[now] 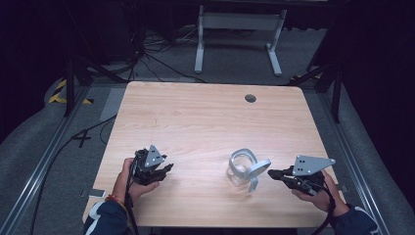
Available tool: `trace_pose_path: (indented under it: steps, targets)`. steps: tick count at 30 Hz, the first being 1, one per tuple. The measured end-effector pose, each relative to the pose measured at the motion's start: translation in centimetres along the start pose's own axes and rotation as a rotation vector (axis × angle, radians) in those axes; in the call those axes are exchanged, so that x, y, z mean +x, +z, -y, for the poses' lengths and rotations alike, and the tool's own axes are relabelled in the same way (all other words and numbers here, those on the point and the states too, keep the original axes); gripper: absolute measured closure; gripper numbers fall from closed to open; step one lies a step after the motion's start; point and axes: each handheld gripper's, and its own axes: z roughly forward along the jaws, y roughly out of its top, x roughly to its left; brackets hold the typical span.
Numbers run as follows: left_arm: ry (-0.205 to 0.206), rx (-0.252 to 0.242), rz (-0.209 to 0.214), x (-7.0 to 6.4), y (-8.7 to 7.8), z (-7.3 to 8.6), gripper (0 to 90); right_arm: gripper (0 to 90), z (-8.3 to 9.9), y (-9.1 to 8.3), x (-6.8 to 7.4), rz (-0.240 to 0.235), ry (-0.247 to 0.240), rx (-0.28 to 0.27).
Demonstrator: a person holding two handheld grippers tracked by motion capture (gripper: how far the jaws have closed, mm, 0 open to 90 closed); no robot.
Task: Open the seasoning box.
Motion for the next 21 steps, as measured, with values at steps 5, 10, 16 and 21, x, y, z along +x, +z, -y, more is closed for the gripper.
trace_pose_path:
  steps: [5, 10, 16, 21]
  targets:
    - [-0.018, 0.022, 0.0, 0.5, -0.3, 1.1, 55.6, 87.9, 1.0, -0.5, -0.3, 0.036, 0.017, 0.027]
    - [-0.028, 0.042, 0.01, 1.1, -0.4, 2.2, 53.0, 85.8, 2.0, -0.8, -0.9, 0.071, 0.027, 0.058]
    - [-0.04, 0.062, 0.023, 1.4, -0.2, 3.1, 48.0, 79.7, 3.9, -1.2, -1.9, 0.112, 0.068, 0.089]
    - [-0.063, 0.075, 0.044, 1.6, -0.2, 3.8, 44.4, 74.0, 6.1, -1.4, -2.5, 0.132, 0.096, 0.115]
